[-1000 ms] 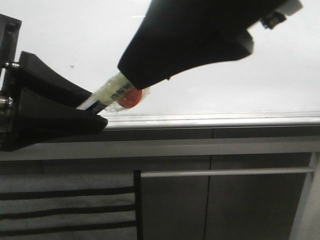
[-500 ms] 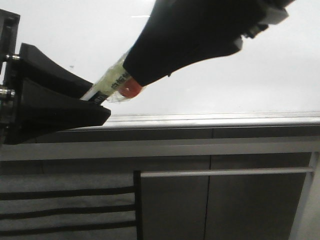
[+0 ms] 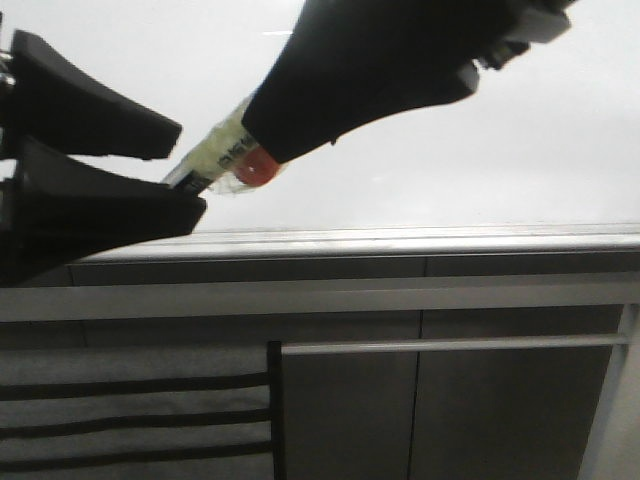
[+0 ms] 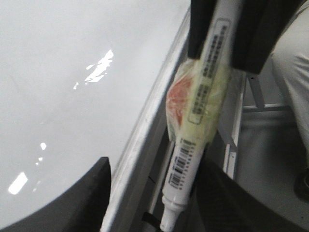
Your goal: Write number 0 on whiteboard
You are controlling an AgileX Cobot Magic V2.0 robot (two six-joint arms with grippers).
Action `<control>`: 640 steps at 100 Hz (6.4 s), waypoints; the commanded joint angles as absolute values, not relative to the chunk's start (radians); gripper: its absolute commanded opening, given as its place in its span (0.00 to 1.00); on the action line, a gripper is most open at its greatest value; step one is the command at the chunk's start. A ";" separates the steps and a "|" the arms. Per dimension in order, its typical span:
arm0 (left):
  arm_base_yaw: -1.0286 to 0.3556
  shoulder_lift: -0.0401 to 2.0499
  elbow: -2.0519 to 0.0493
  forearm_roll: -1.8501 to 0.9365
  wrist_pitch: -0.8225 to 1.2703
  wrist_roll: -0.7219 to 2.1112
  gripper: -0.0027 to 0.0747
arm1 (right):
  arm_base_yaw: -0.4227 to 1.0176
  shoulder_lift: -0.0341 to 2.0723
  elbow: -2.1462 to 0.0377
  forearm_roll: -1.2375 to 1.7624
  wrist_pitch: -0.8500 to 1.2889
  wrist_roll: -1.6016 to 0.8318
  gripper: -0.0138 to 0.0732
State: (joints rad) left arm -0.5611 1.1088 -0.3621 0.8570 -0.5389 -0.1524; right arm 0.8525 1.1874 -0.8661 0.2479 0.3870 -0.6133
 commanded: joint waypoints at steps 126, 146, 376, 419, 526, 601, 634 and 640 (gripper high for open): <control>-0.527 0.201 -0.448 0.828 0.491 -0.626 0.01 | 0.855 1.197 -0.897 0.252 0.037 -0.620 0.08; -0.523 0.201 -0.446 0.869 0.348 -0.708 0.01 | 0.851 1.251 -0.897 0.255 -0.019 -0.620 0.08; -0.523 0.272 -0.446 1.237 0.531 -1.035 0.01 | 0.564 1.388 -0.919 0.354 0.099 -0.620 0.08; -0.523 0.270 -0.446 1.251 0.516 -1.035 0.01 | 0.686 1.395 -0.919 0.328 0.021 -0.620 0.08; -0.525 0.708 -0.394 1.577 -0.406 -0.735 0.52 | 0.813 1.204 -1.078 0.312 0.656 -0.620 0.08; -0.525 0.738 -0.394 1.577 -0.444 -0.700 0.41 | 0.906 1.274 -1.129 0.331 0.607 -0.620 0.08; -0.525 0.749 -0.394 1.577 -0.444 -0.700 0.24 | 0.906 1.276 -1.131 0.332 0.614 -0.620 0.08; -0.525 0.749 -0.394 1.577 -0.444 -0.700 0.13 | 0.906 1.276 -1.131 0.332 0.615 -0.620 0.08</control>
State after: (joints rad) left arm -0.5241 0.7455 -0.3623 1.6020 -0.4364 -0.6947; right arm 0.9051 1.2977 -1.0964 0.3153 0.6582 -0.6182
